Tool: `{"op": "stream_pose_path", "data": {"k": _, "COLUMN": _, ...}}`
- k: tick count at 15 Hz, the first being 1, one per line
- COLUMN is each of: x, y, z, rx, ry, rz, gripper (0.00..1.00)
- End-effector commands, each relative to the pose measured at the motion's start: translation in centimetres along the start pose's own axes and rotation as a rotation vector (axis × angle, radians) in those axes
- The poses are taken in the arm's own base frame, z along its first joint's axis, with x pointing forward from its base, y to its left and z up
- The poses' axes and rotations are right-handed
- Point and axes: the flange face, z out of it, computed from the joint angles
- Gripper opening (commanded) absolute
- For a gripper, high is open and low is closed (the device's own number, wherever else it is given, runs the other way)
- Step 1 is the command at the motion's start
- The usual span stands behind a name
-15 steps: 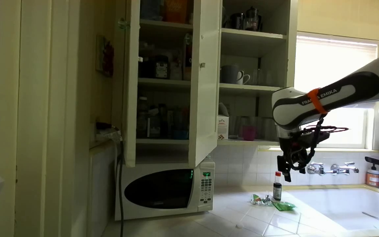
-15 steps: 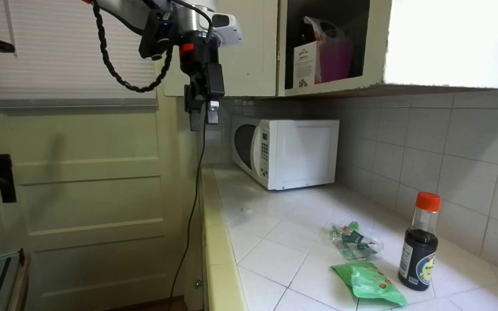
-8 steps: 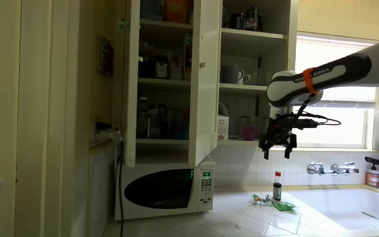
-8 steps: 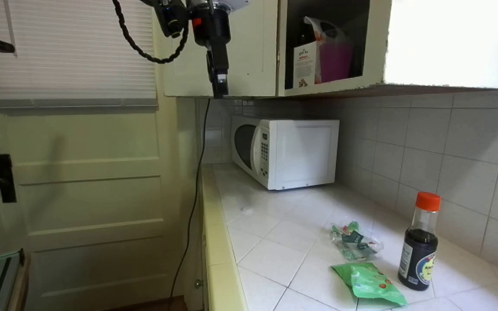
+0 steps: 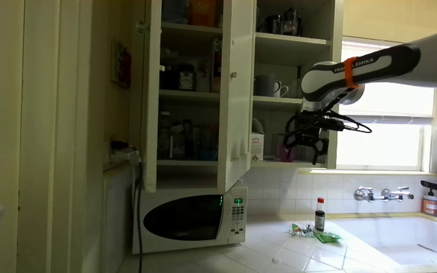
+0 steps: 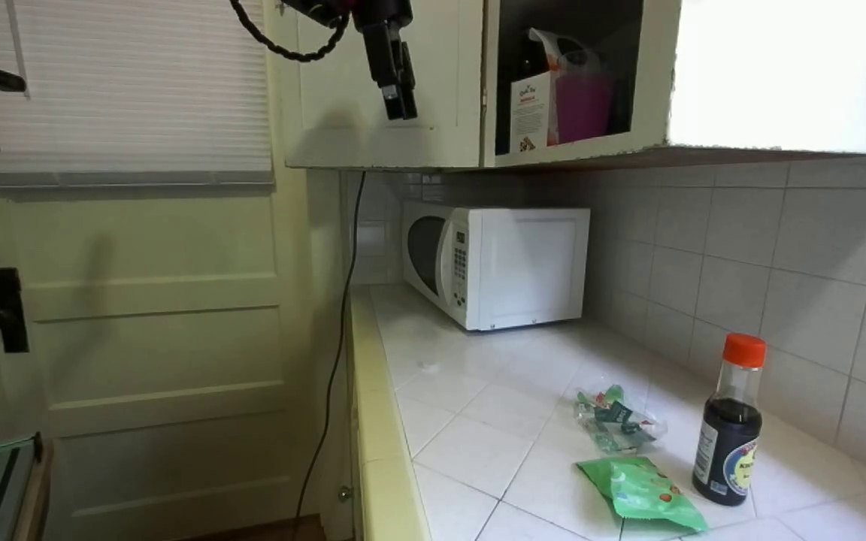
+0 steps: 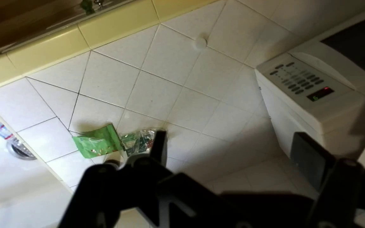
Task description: Remove the box from the cupboard to the right
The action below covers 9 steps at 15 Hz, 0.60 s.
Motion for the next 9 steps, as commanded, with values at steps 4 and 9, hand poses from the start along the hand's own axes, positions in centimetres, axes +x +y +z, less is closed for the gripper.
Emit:
{"op": "stream_pose_path", "data": {"k": 4, "x": 1.7, "y": 0.6, "z": -2.7, "rx": 0.095, "ry": 0.057, "rz": 0.327, "gripper": 1.0}}
{"op": "stream_pose_path", "data": {"k": 9, "x": 1.9, "y": 0.4, "z": -2.9, "rx": 0.092, "ry": 0.089, "rz": 0.332, "gripper": 1.0}}
